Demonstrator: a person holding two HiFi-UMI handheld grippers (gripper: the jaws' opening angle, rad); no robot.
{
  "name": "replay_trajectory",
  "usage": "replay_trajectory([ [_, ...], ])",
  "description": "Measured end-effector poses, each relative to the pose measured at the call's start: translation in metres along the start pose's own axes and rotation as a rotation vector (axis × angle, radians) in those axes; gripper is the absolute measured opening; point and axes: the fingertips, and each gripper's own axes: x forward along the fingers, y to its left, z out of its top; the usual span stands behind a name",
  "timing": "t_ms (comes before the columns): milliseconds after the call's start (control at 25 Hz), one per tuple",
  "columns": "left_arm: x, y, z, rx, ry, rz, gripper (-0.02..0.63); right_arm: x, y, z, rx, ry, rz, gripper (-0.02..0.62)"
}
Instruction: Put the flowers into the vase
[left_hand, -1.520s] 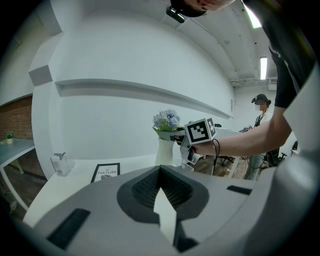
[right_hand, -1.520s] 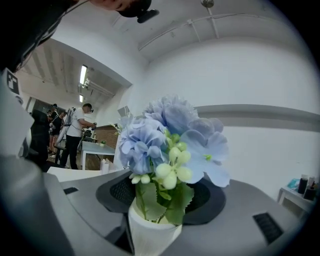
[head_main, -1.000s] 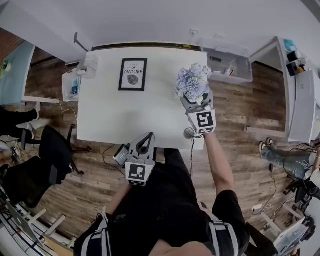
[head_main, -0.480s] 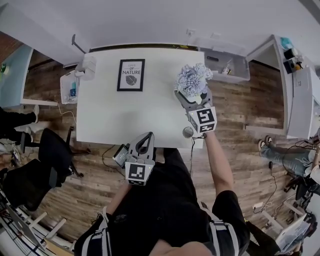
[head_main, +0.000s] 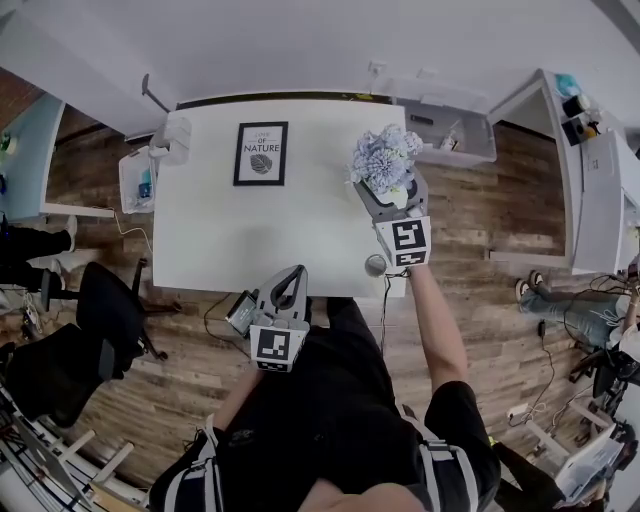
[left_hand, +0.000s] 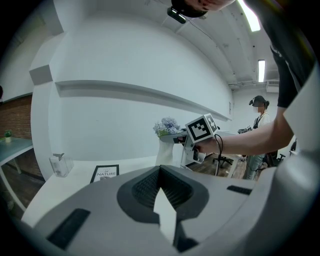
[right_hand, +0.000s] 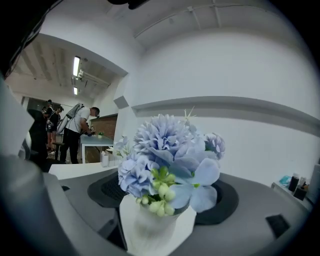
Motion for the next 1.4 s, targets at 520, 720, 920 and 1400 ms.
replay_trajectory([
  [520,-0.002,-0.003,0.004,0.006,-0.018,-0.019,0.011,-0.019,-0.012,-0.020,-0.174,0.264,-0.091,0.377],
  [720,-0.004,-0.001,0.007,0.005,-0.032,-0.034,0.011,-0.047,0.004,-0.025,0.019,0.245,-0.048,0.377],
  [920,-0.006,-0.001,0.008,0.008,-0.040,-0.062,0.011,-0.096,0.036,-0.009,0.202,0.118,-0.024,0.376],
  [1400,-0.022,0.008,0.013,0.015,-0.081,-0.200,0.011,-0.143,0.162,0.014,0.320,-0.017,-0.043,0.165],
])
